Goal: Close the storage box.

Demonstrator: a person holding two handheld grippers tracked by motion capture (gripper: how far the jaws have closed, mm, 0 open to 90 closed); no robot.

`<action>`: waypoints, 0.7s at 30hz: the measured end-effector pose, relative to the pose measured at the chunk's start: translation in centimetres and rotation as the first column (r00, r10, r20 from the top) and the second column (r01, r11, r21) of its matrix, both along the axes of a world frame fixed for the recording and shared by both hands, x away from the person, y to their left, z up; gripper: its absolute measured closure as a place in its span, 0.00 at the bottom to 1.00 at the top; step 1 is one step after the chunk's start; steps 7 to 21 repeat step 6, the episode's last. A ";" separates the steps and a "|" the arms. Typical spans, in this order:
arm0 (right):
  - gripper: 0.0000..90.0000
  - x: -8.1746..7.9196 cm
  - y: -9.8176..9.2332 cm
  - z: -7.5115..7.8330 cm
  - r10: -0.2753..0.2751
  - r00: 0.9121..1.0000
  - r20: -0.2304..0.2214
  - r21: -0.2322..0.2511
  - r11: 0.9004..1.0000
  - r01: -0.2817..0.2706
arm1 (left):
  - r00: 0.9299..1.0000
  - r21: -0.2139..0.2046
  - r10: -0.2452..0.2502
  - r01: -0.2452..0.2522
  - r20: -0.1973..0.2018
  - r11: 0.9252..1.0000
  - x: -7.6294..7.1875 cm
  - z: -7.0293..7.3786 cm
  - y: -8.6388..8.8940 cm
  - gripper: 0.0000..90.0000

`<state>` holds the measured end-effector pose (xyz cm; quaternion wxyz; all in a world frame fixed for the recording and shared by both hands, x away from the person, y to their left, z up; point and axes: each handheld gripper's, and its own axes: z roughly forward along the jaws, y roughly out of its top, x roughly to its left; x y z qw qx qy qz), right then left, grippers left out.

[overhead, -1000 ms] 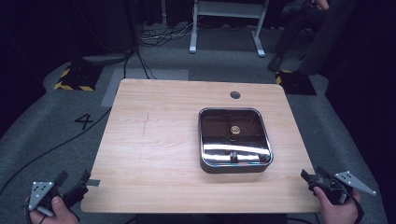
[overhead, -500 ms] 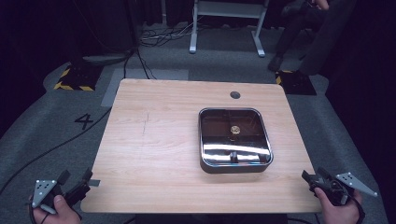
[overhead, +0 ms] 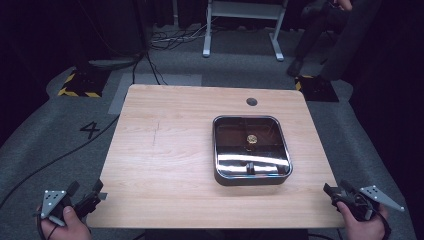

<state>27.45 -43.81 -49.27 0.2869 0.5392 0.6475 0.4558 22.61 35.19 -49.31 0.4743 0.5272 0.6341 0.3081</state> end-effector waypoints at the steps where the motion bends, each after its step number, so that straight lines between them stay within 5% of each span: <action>1: 0.30 0.0 0.0 0.0 -0.001 1.000 -0.002 0.001 1.000 0.001 | 1.000 0.001 -0.001 0.001 0.000 1.000 0.0 0.0 0.0 0.18; 21: 0.30 0.1 -0.1 -0.1 0.002 1.000 -0.005 -0.001 1.000 -0.002 | 1.000 0.001 -0.002 0.002 -0.005 1.000 0.1 -0.1 0.0 0.18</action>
